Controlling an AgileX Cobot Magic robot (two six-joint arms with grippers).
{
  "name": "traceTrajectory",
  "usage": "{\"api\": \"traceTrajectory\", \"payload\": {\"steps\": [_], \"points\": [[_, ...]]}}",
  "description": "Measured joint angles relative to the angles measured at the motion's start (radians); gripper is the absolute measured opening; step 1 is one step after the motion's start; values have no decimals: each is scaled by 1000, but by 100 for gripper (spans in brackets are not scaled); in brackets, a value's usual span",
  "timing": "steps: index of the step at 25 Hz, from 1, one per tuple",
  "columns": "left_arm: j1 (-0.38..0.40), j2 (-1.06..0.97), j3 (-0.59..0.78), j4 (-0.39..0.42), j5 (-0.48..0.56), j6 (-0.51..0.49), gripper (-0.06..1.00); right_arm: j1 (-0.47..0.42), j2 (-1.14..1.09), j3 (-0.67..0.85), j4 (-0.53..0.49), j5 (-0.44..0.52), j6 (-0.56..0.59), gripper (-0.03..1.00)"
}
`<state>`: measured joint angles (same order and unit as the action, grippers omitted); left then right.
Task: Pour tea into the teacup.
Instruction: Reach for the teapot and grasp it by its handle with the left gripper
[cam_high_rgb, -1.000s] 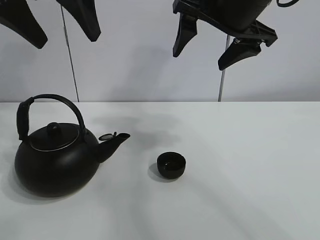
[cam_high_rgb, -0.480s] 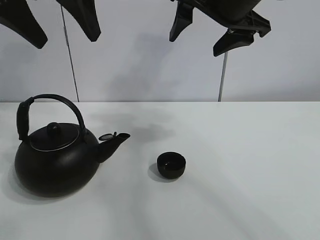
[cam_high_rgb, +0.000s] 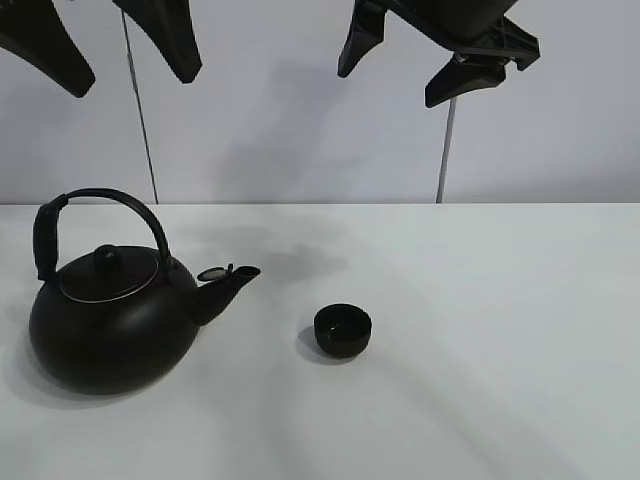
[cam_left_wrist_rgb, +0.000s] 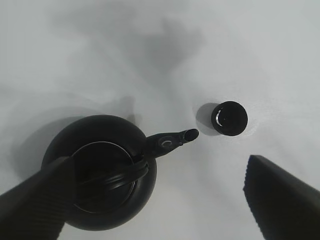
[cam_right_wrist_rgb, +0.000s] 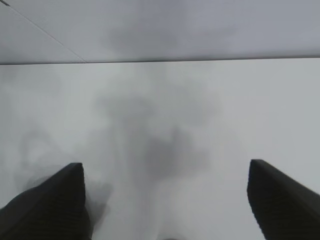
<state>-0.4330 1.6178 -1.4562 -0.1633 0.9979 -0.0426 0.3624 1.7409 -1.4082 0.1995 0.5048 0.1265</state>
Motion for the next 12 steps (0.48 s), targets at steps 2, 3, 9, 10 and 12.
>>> {"api": "traceTrajectory", "payload": {"steps": [2, 3, 9, 10, 12], "points": [[0, 0, 0, 0, 0, 0, 66, 0, 0, 0, 1, 0, 1, 61], [0, 0, 0, 0, -1, 0, 66, 0, 0, 0, 6, 0, 4, 61], [0, 0, 0, 0, -11, 0, 66, 0, 0, 0, 66, 112, 27, 61], [0, 0, 0, 0, -11, 0, 66, 0, 0, 0, 67, 144, 27, 61], [0, 0, 0, 0, -11, 0, 66, 0, 0, 0, 67, 187, 26, 61]]}}
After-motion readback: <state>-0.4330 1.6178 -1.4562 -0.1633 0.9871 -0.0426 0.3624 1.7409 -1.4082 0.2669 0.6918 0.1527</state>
